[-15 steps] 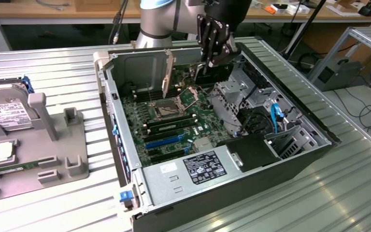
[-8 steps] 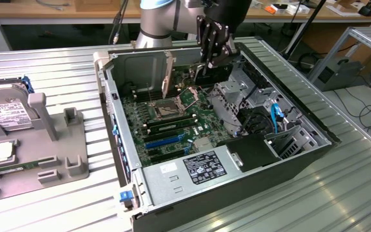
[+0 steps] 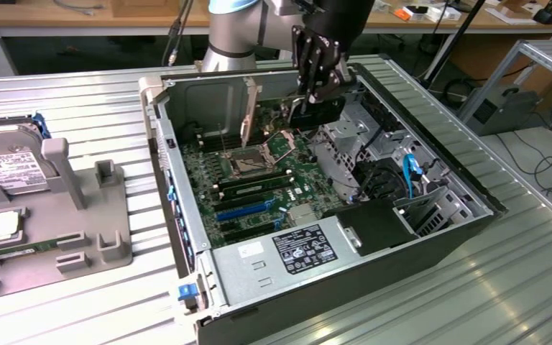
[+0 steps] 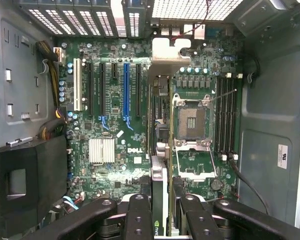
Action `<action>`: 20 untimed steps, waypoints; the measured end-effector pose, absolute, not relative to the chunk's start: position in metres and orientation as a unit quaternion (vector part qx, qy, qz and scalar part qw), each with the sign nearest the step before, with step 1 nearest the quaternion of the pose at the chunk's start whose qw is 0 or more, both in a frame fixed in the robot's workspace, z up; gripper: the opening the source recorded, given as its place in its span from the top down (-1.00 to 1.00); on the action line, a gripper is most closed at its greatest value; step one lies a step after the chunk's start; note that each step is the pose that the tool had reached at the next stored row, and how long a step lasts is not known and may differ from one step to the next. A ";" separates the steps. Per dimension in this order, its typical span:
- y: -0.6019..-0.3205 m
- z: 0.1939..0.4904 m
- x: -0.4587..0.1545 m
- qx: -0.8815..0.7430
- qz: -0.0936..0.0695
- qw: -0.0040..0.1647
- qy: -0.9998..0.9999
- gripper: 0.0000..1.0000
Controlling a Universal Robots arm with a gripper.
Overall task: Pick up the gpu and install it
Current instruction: 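Insert the gpu into the slot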
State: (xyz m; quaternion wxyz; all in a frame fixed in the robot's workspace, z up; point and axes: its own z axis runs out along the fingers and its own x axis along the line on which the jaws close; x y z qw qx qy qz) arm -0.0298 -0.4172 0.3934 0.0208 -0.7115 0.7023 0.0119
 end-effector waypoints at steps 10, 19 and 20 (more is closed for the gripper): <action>-0.417 0.390 -0.030 -0.713 0.013 0.021 0.701 0.47; -0.417 0.387 -0.030 -0.714 0.013 0.022 0.700 0.47; -0.417 0.387 -0.030 -0.714 0.013 0.022 0.699 0.47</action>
